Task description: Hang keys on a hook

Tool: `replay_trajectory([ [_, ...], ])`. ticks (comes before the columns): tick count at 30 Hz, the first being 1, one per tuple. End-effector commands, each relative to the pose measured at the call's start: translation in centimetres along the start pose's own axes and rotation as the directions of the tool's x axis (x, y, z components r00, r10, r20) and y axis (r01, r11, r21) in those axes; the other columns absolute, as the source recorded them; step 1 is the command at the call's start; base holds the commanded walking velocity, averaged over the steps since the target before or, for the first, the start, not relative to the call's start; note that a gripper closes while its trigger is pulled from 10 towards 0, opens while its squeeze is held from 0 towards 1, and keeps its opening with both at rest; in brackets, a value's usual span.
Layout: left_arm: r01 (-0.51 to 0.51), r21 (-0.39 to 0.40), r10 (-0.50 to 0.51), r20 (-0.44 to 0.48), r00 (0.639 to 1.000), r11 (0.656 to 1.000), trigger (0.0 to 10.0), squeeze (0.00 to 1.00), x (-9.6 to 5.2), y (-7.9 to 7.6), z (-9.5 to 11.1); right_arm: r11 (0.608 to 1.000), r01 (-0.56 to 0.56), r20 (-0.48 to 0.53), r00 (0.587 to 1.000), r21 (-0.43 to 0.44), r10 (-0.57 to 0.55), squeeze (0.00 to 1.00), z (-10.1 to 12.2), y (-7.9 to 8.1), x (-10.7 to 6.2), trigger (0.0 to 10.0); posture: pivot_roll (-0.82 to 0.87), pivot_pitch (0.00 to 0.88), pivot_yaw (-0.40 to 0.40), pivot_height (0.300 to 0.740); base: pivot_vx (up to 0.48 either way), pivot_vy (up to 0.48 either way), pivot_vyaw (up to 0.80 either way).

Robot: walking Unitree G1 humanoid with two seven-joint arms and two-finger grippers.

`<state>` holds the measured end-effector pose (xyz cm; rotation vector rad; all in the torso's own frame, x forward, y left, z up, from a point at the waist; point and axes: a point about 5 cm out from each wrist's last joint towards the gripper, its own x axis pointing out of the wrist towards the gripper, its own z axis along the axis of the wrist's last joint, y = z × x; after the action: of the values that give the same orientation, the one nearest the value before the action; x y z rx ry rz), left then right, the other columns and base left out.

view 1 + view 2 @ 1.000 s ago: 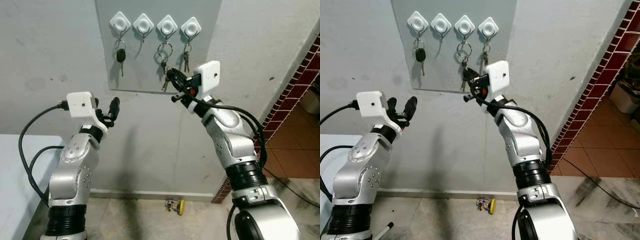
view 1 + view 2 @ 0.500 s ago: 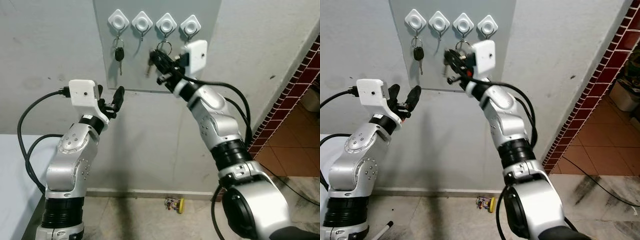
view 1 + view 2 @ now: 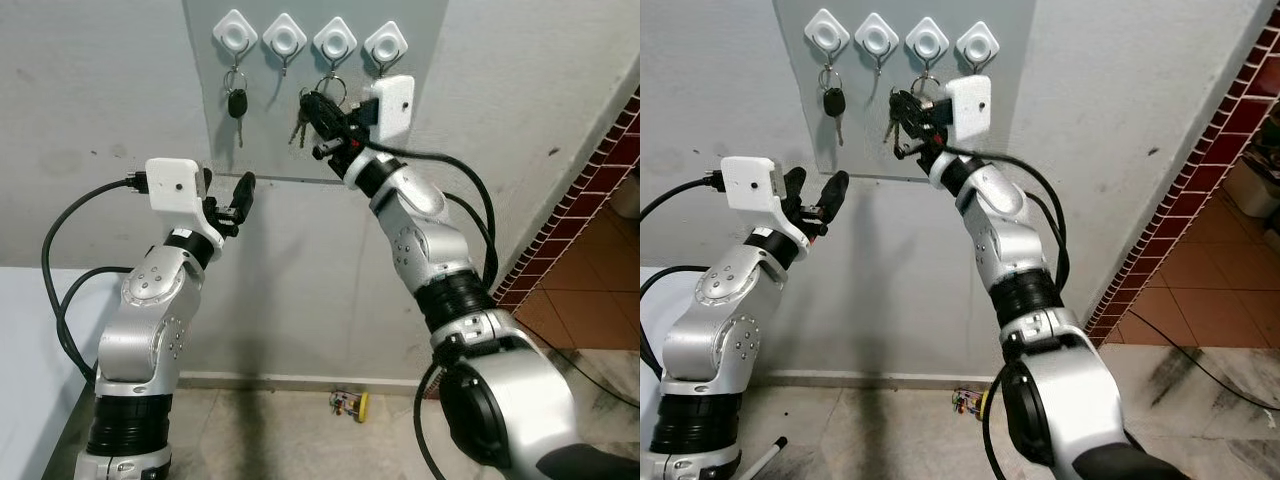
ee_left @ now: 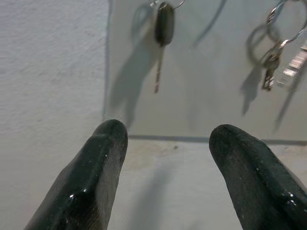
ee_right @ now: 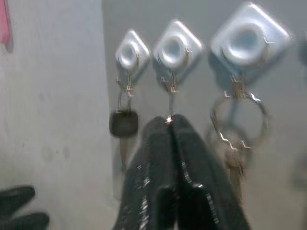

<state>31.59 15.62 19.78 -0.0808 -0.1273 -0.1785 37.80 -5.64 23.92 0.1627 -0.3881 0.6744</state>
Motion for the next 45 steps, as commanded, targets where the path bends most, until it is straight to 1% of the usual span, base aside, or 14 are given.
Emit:
replay_trajectory([
  [1, -0.034, 0.019, 0.034, 0.021, 0.999, 0.999, 10.0, 0.00, -0.6, 0.2, -0.1, 0.998, 0.033, 0.045, 0.998, -0.052, -0.031, 0.00, 0.4, -0.4, -1.3, 10.0, -0.09, 0.036, -0.025, 0.740, 0.000, 0.000, 0.00],
  [4, -0.058, 0.014, 0.058, 0.015, 0.998, 0.998, 10.0, 0.00, -1.0, 0.4, -0.8, 0.996, 0.075, 0.053, 0.996, -0.052, -0.072, 0.00, -0.2, -0.8, -2.6, 10.0, -0.09, 0.034, -0.022, 0.740, 0.000, 0.000, 0.00],
  [9, -0.064, 0.015, 0.063, 0.019, 0.998, 0.998, 10.0, 0.00, -1.1, 0.4, -0.9, 0.995, 0.083, 0.058, 0.995, -0.054, -0.080, 0.00, -0.2, -0.7, -2.9, 10.0, -0.10, 0.033, -0.020, 0.740, 0.000, 0.000, 0.00],
  [11, -0.117, 0.063, 0.118, -0.022, 0.993, 0.991, 10.0, 0.00, -2.4, 0.8, -4.2, 0.968, 0.249, -0.033, 0.968, -0.037, -0.250, 0.00, -3.5, -2.1, -7.9, 10.0, -0.11, 0.021, -0.006, 0.740, 0.000, 0.000, 0.00],
  [12, -0.122, 0.068, 0.124, -0.026, 0.992, 0.990, 10.0, 0.00, -2.6, 0.8, -4.5, 0.963, 0.267, -0.043, 0.962, -0.037, -0.268, 0.00, -3.8, -2.2, -8.5, 10.0, -0.11, 0.021, -0.006, 0.740, 0.000, 0.000, 0.00],
  [13, -0.144, -0.002, 0.143, -0.065, 0.988, 0.990, 10.0, 0.00, -3.4, 1.2, -6.5, 0.939, 0.341, -0.118, 0.931, -0.049, -0.345, 0.00, -5.8, -2.8, -11.2, 10.0, -0.12, 0.010, -0.001, 0.740, 0.000, 0.000, 0.00],
  [14, -0.144, -0.002, 0.143, -0.065, 0.988, 0.990, 10.0, 0.00, -3.4, 1.2, -6.5, 0.939, 0.341, -0.118, 0.931, -0.049, -0.345, 0.00, -5.8, -2.8, -11.2, 10.0, -0.12, 0.010, -0.001, 0.740, 0.000, 0.000, 0.00],
  [18, -0.148, -0.057, 0.140, -0.114, 0.983, 0.987, 10.0, 0.00, -4.6, 1.2, -8.6, 0.909, 0.412, -0.196, 0.888, -0.059, -0.415, 0.00, -7.8, -3.0, -14.3, 10.0, -0.12, 0.000, 0.005, 0.740, 0.000, 0.000, 0.00],
  [20, -0.199, -0.091, 0.179, -0.187, 0.966, 0.976, 10.0, 0.00, -5.4, 1.7, -10.2, 0.896, 0.437, -0.235, 0.865, -0.079, -0.443, 0.00, -8.6, -2.9, -16.0, 10.0, -0.12, 0.000, 0.008, 0.740, 0.000, 0.000, 0.00],
  [22, -0.207, -0.099, 0.183, -0.209, 0.961, 0.973, 10.0, 0.00, -5.8, 1.9, -10.6, 0.892, 0.444, -0.243, 0.859, -0.085, -0.451, 0.00, -8.8, -2.8, -16.5, 10.0, -0.12, 0.000, 0.009, 0.740, 0.000, 0.000, 0.00],
  [28, -0.205, -0.058, 0.192, -0.169, 0.967, 0.977, 10.0, 0.00, -6.5, 2.1, -10.2, 0.883, 0.458, -0.232, 0.852, -0.099, -0.468, 0.00, -8.0, -2.3, -17.4, 10.0, -0.12, 0.000, 0.012, 0.740, 0.000, 0.000, 0.00],
  [31, -0.197, -0.029, 0.192, -0.131, 0.973, 0.980, 10.0, 0.00, -6.7, 2.3, -9.3, 0.884, 0.458, -0.202, 0.860, -0.098, -0.468, 0.00, -7.3, -1.9, -17.2, 10.0, -0.12, 0.000, 0.014, 0.740, 0.000, 0.000, 0.00],
  [40, -0.172, -0.027, 0.170, -0.058, 0.984, 0.985, 10.0, 0.00, -6.8, 2.3, -7.0, 0.872, 0.469, -0.100, 0.869, -0.142, -0.484, 0.00, -4.3, -1.7, -16.5, 10.0, -0.12, 0.011, 0.030, 0.740, 0.000, 0.000, 0.00],
  [45, -0.168, -0.026, 0.167, -0.047, 0.985, 0.985, 10.0, 0.00, -6.8, 2.4, -6.4, 0.871, 0.466, -0.086, 0.872, -0.156, -0.482, 0.00, -3.5, -1.5, -16.5, 10.0, -0.12, 0.014, 0.031, 0.740, 0.000, 0.000, 0.00],
])
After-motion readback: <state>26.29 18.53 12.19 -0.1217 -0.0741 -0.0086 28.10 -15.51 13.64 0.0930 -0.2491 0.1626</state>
